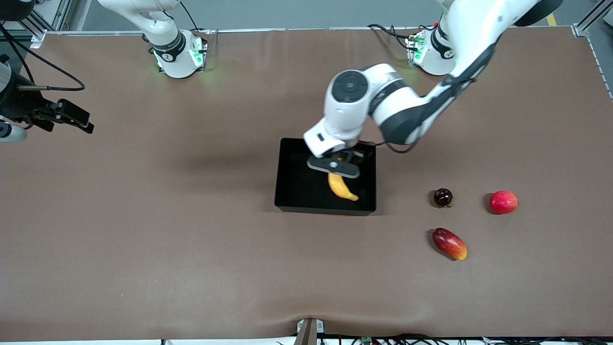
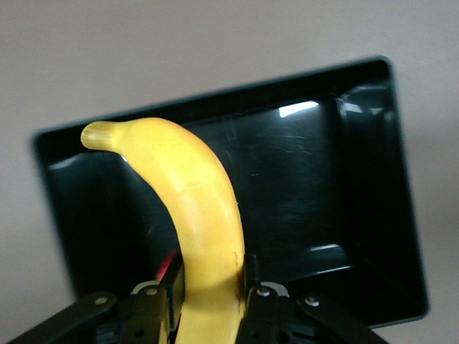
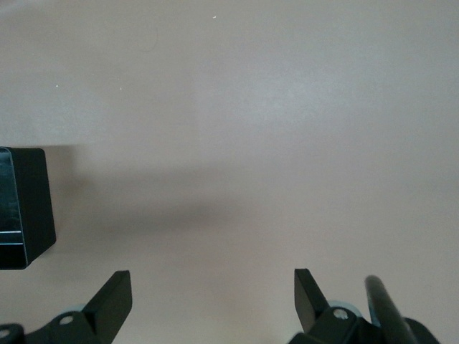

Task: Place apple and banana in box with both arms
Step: 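Lower the banana into the tray and open the left gripper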

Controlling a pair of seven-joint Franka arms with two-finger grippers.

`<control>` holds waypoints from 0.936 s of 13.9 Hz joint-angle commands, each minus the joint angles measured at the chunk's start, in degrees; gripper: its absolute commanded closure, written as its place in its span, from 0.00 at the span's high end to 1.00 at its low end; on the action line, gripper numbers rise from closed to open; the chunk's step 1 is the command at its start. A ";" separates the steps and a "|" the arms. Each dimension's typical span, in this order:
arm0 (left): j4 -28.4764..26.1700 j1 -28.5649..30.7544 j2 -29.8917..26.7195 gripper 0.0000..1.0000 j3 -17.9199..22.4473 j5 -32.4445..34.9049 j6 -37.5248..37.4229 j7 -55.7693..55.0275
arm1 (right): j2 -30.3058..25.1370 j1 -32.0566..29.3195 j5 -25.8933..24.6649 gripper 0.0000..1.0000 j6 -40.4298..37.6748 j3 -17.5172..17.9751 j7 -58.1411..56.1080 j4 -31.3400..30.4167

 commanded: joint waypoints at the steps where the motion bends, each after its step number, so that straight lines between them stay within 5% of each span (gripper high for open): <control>1: 1.40 -6.95 1.38 0.00 5.57 1.12 5.64 -2.31 | 0.52 -1.21 1.18 1.00 -0.87 0.67 -0.67 1.04; 5: 1.58 -15.84 3.66 0.00 14.46 0.94 12.50 -4.16 | 0.52 -1.29 1.18 1.00 -0.87 0.67 -0.67 1.04; 13: 2.19 -19.90 9.99 0.00 19.21 2.88 18.41 -3.98 | 0.52 -1.29 1.18 1.00 -0.87 0.67 -0.67 1.13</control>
